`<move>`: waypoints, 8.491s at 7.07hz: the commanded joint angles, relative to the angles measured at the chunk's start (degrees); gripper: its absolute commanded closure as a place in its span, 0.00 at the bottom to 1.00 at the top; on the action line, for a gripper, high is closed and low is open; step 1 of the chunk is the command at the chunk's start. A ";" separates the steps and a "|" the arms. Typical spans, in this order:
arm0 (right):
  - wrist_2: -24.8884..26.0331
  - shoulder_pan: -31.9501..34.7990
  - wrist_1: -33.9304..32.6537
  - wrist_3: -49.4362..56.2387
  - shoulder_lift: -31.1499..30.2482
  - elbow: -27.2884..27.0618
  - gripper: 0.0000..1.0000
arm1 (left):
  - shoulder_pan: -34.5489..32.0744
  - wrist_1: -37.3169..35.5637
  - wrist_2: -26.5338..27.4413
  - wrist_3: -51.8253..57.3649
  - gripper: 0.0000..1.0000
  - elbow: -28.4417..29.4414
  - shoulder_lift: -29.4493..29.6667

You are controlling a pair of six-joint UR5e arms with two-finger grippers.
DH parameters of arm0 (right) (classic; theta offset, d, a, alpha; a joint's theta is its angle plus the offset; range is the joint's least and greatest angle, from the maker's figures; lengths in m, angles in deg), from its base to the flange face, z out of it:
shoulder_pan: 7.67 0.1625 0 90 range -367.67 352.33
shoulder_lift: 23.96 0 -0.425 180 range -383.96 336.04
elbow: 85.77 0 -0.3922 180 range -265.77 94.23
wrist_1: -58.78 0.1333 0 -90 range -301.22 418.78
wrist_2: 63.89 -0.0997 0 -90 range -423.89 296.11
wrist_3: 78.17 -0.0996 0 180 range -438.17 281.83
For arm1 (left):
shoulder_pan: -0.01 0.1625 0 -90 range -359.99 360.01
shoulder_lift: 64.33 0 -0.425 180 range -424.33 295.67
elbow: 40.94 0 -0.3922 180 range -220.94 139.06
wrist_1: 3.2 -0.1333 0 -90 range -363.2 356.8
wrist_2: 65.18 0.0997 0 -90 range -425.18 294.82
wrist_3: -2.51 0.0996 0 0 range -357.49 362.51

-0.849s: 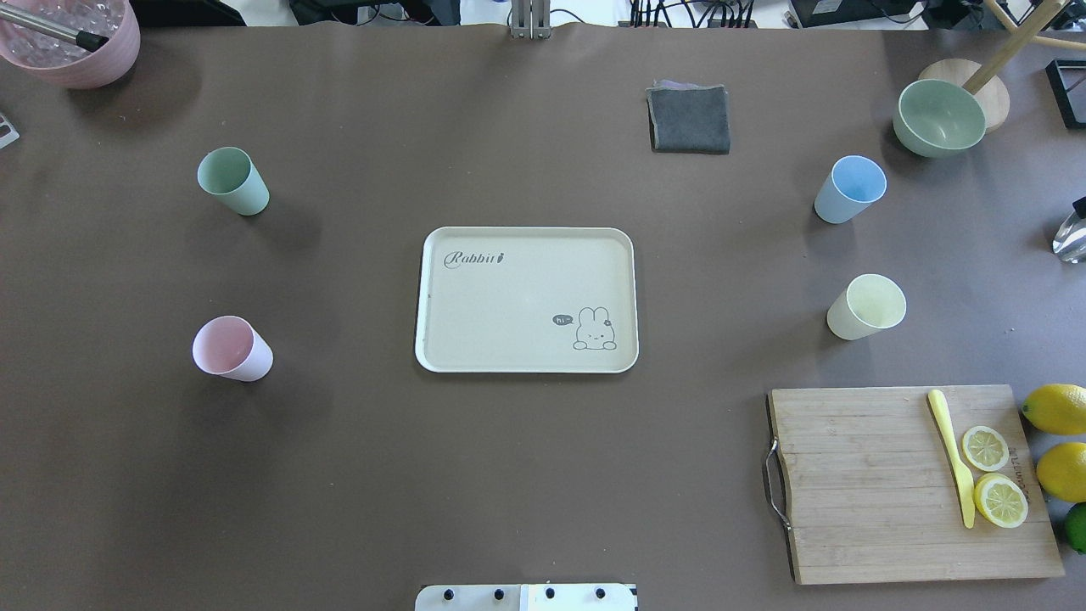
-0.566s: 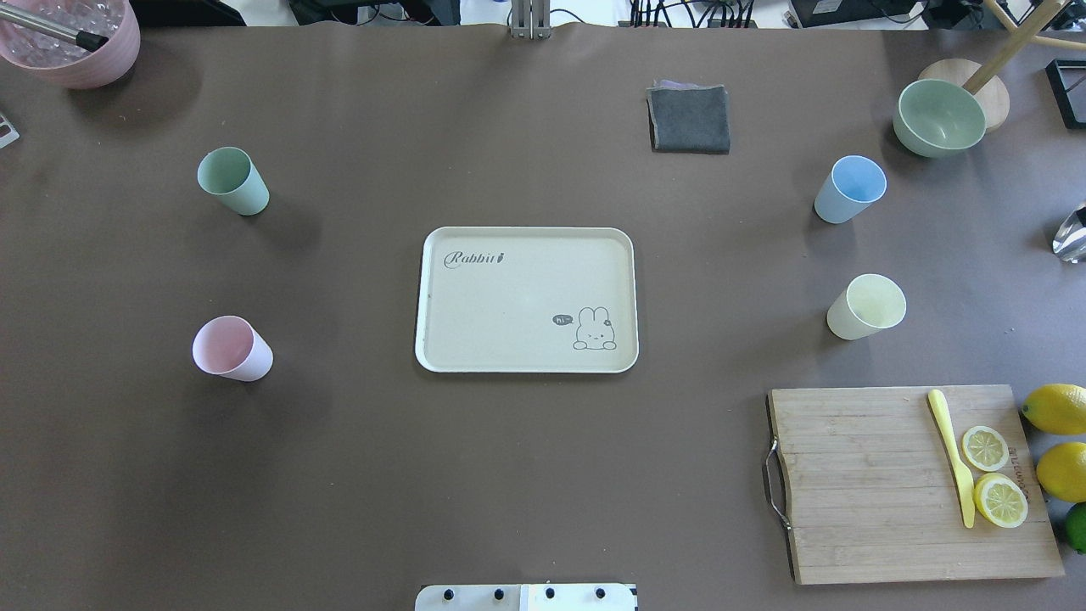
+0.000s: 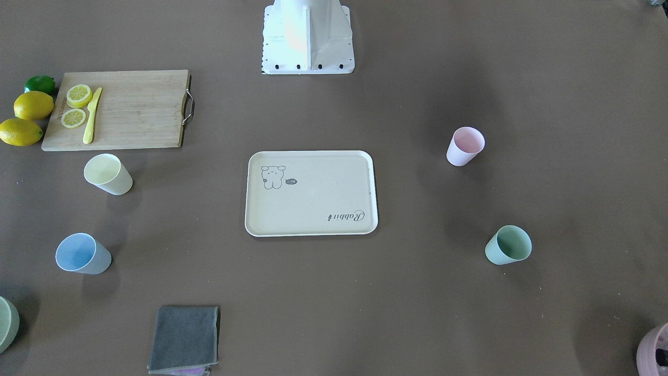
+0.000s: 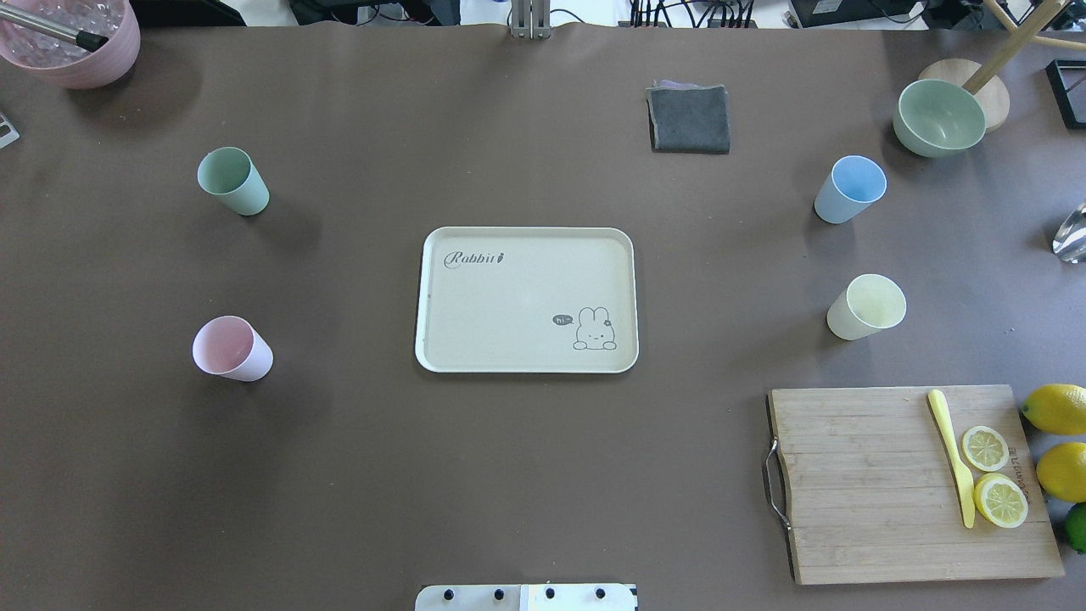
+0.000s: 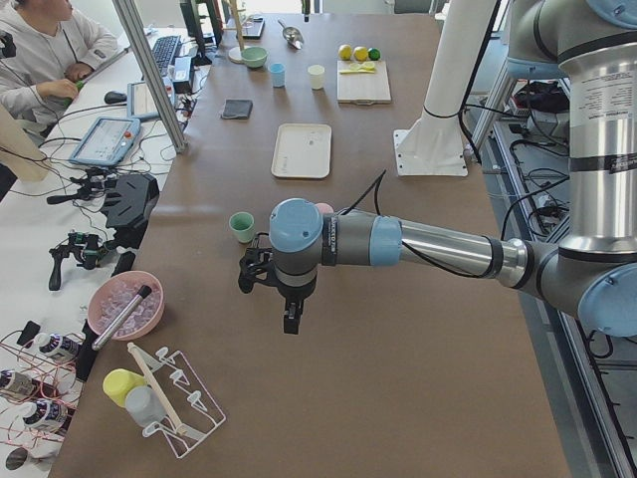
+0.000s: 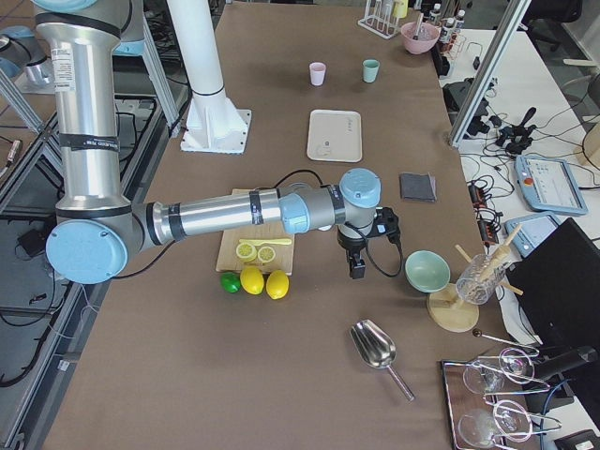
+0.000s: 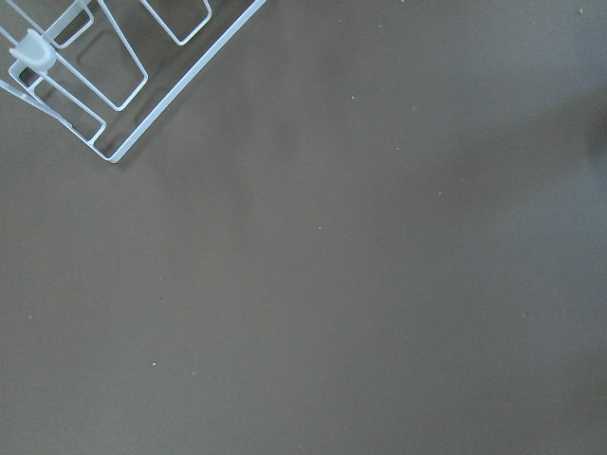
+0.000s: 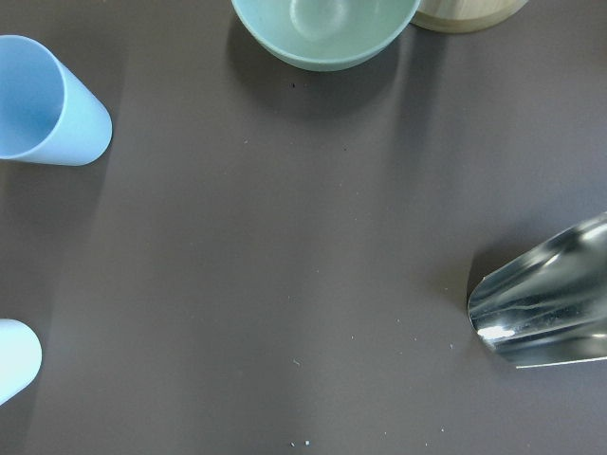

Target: Place all cups on tray

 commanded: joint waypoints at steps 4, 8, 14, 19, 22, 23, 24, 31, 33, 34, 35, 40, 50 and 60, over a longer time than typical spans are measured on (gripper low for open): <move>-0.36 -0.30 1.86 -0.49 -1.24 0.12 0.00 | -0.02 0.18 -0.42 -0.16 0.02 -0.38 -0.19; -0.10 -0.30 2.03 -0.31 -1.42 0.12 0.00 | 0.07 1.67 -0.33 0.02 0.02 -0.64 -0.19; -0.36 -16.00 19.77 -27.96 -1.86 -0.40 0.21 | 2.16 8.50 -0.07 -11.83 0.02 -3.54 -2.11; 4.74 -26.14 23.30 -36.43 -1.07 0.21 0.93 | 6.30 11.96 0.19 -20.09 0.02 -3.45 -2.21; 4.30 -28.77 22.60 -39.83 3.48 0.12 1.00 | 17.26 22.03 1.33 -38.85 0.02 -3.37 -2.30; 4.65 -30.43 21.90 -43.52 7.33 0.12 1.00 | 21.38 25.63 2.90 -45.27 0.03 -3.45 -2.30; 5.43 -31.93 19.11 -47.56 12.15 0.12 1.00 | 24.82 27.76 3.35 -50.73 0.07 -3.63 -1.78; 20.37 -47.75 12.67 -63.85 29.34 5.03 1.00 | 46.09 28.66 11.96 -70.08 0.16 -2.59 8.75; 20.21 -47.51 12.58 -64.03 29.25 4.35 0.01 | 50.41 28.66 16.35 -73.36 0.25 -0.91 11.06; 16.20 -43.59 12.32 -63.51 28.99 3.73 0.00 | 51.04 28.66 16.45 -73.37 0.59 -0.38 11.06; 8.59 -36.33 9.36 -62.03 28.12 2.16 0.00 | 51.04 28.57 16.45 -73.28 1.00 -0.21 11.06; 4.12 -19.47 -4.12 -27.93 22.39 7.02 0.00 | 51.13 13.16 15.66 -78.00 1.00 0.32 28.57; 4.12 -17.70 4.92 -24.48 25.30 25.43 0.88 | 55.56 9.78 20.07 -89.90 0.01 8.35 44.20; 7.44 -36.84 5.37 -60.33 42.35 20.25 1.00 | 31.62 24.25 12.24 -47.78 0.01 30.72 33.81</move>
